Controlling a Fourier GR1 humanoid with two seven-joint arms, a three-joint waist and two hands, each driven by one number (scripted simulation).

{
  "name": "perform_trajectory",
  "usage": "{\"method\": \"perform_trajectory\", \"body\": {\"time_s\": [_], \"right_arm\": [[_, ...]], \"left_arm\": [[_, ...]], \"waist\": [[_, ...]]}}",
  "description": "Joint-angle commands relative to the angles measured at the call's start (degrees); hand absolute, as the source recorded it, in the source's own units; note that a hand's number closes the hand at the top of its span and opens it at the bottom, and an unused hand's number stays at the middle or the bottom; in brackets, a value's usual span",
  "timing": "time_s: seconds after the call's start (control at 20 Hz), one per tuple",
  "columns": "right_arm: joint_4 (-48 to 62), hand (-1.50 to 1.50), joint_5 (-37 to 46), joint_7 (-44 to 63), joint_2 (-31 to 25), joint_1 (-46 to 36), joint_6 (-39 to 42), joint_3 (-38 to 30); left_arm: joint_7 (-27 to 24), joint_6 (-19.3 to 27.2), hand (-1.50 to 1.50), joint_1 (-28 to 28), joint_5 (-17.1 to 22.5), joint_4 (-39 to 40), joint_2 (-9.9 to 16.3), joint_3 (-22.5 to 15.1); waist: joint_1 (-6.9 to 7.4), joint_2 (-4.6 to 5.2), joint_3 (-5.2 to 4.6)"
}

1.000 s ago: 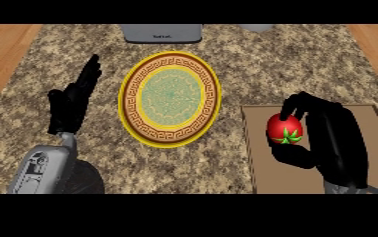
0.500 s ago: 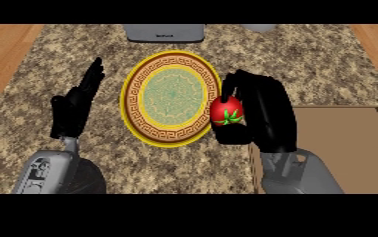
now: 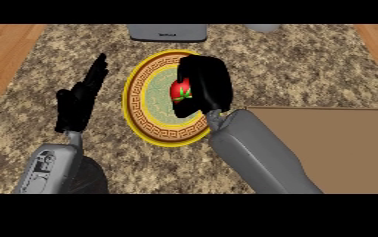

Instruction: Pick the tomato from the tray and place it in the plate

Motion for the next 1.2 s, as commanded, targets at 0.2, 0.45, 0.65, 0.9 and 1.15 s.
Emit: {"method": "perform_trajectory", "body": {"time_s": [0.2, 0.45, 0.65, 0.9, 1.15], "right_arm": [[21.3, 1.50, -10.3, 3.9, 0.6, -11.3, -6.8, 5.5], [25.7, -1.50, -20.6, 0.9, 0.6, -6.6, -17.0, 11.6], [30.8, -1.50, -28.3, -2.1, 0.6, -13.2, -18.2, 13.1], [26.3, -1.50, -35.5, -14.3, 0.6, -9.0, -27.7, 8.9], [23.7, -1.50, -39.7, -16.1, 0.6, -8.4, -37.1, 5.8]], "left_arm": [[0.5, -0.6, 0.00, -0.8, -0.3, -0.6, 0.0, 0.2], [-2.6, -1.2, 0.00, -2.1, -0.8, 3.4, -0.4, 0.1], [-0.4, -2.0, 0.00, -5.1, -0.2, 3.6, -0.1, 0.6], [-0.3, -1.1, 0.00, -5.0, -0.9, 3.6, -0.8, 0.4], [1.7, -1.8, 0.00, -0.7, -0.4, -0.7, -0.1, 0.2]], "waist": [[1.16, 0.19, 0.02], [2.48, 0.73, 0.03], [2.84, 0.70, 0.04], [2.48, 0.93, 0.12], [1.16, -0.02, 0.09]]}}
